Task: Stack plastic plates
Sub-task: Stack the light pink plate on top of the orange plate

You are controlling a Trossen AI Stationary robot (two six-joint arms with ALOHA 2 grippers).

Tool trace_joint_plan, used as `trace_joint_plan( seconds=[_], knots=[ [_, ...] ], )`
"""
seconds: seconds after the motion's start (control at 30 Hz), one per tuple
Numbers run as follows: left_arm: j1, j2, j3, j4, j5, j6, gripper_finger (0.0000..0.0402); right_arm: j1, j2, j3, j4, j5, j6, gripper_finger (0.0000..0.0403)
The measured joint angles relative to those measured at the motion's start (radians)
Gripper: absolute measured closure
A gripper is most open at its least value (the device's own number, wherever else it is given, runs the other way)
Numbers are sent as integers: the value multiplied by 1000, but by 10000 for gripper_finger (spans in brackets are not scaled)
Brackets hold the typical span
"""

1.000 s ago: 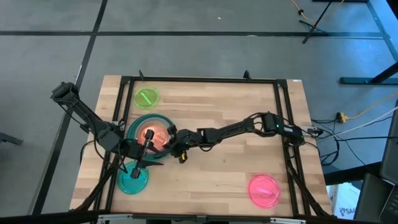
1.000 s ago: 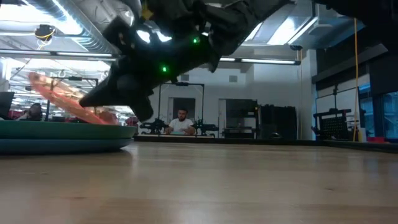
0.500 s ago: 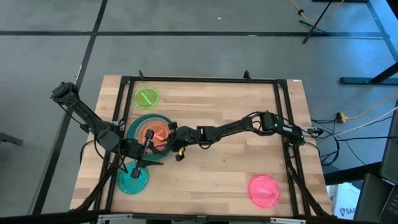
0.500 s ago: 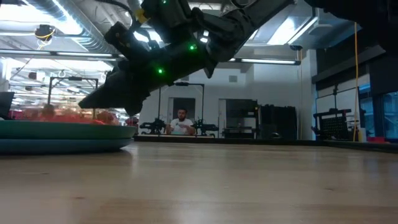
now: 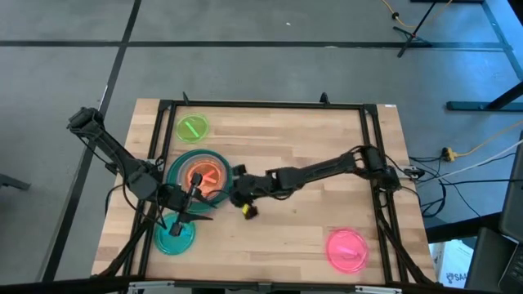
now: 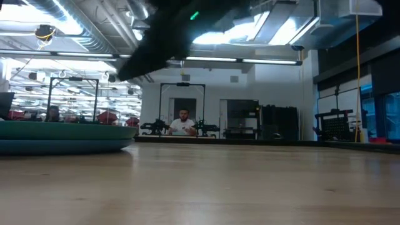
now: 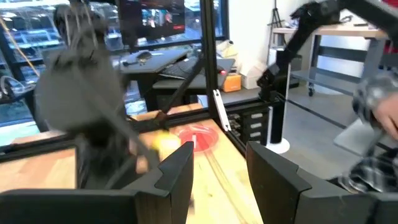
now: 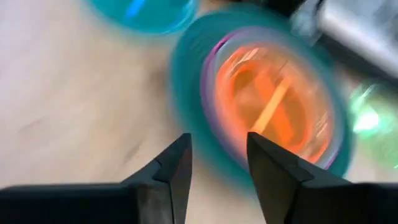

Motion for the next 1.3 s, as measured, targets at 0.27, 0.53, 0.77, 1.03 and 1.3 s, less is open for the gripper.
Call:
trace_joint_plan(
  seconds=[0.27,0.53,0.77,1.03,1.3],
  knots=[
    [-14,0,0,-18,-1,-25,261,159,-154,0,-586,-27,408,263],
    [-14,0,0,-22,-1,-46,261,347,-287,-111,-804,-25,783,263],
    [-14,0,0,-24,-1,-46,261,429,-584,-464,-788,12,1238,263],
    [-14,0,0,-57,-2,-55,261,593,-824,-907,-584,-56,1615,263],
    [-14,6,0,-69,-12,-76,261,667,-828,-1065,-352,-88,1671,263]
  ],
)
